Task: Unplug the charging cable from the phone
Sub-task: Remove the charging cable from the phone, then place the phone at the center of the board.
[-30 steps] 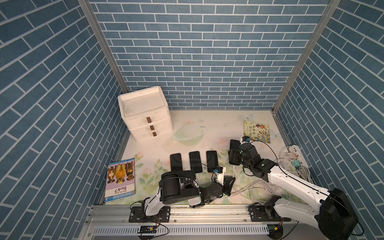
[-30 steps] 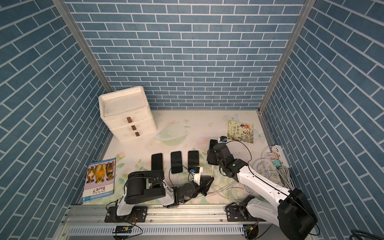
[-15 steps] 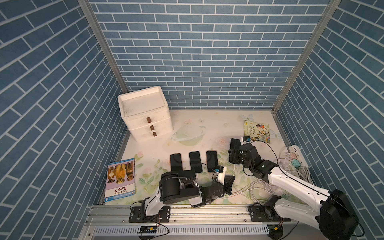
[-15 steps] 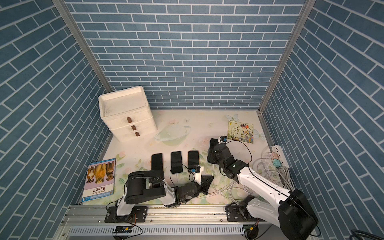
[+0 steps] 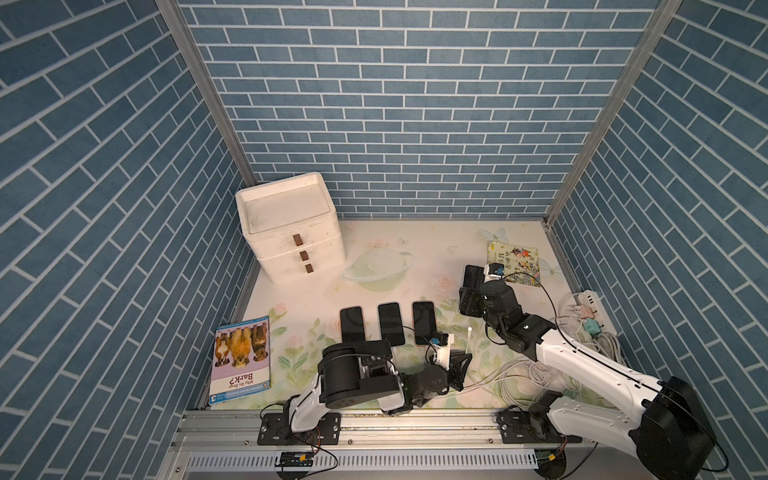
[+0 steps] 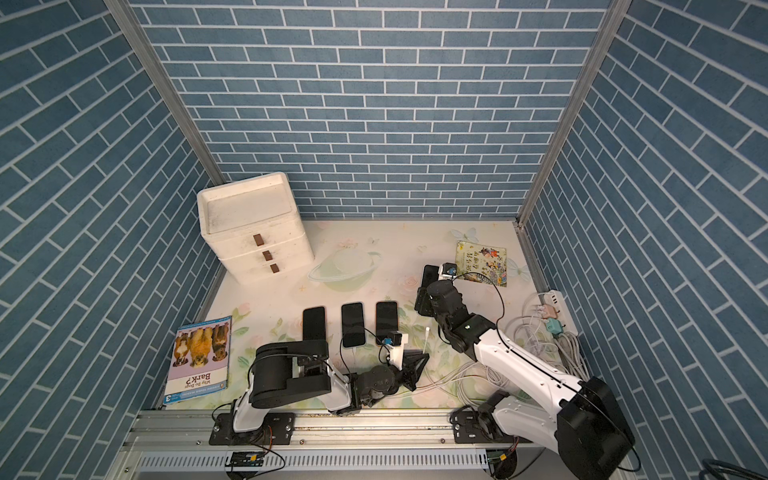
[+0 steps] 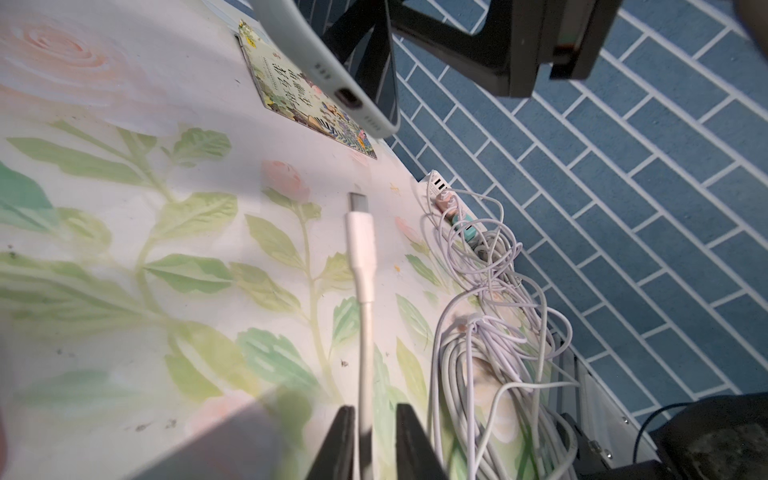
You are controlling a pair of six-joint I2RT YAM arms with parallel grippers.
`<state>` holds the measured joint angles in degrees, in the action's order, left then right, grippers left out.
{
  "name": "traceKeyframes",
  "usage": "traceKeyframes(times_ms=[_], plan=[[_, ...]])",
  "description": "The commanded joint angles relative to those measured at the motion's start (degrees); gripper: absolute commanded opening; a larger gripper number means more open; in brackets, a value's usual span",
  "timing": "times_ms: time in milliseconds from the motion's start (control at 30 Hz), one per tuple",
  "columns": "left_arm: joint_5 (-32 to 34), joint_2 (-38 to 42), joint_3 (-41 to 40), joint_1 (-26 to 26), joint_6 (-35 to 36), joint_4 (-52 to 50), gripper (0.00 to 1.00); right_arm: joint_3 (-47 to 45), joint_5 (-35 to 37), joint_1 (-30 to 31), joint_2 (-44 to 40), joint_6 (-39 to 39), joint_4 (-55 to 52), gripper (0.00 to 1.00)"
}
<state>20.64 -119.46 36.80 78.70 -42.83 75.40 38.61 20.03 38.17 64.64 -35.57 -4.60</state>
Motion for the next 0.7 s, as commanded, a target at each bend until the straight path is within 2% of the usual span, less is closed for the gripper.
traceKeyframes(times_ms=[0,67,200,333,500,667], plan=[[2.30,3.47,-2.99,0.37,3.02,2.01,0.52,2.49,3.73,-2.87,1.83,-0.82,-4.67,0.25],[4.15,7.81,-5.50,0.48,5.39,2.81,0.67,1.98,1.85,-5.88,2.46,-1.41,-6.92,0.25],[9.85,19.77,-10.69,0.53,10.72,0.12,0.80,0.52,-1.70,-8.37,3.95,-0.64,-9.59,0.26],[18.35,33.58,-13.34,0.53,15.49,-10.40,0.87,-2.01,-3.77,-8.17,5.63,0.67,-9.44,0.26],[28.58,47.92,-14.06,0.48,16.48,-25.40,0.93,-4.34,-5.97,-6.96,7.80,0.95,-7.25,0.33],[33.24,56.56,-19.14,0.49,15.56,-29.89,0.92,-4.70,-6.82,-5.57,10.41,1.18,-5.33,0.43]])
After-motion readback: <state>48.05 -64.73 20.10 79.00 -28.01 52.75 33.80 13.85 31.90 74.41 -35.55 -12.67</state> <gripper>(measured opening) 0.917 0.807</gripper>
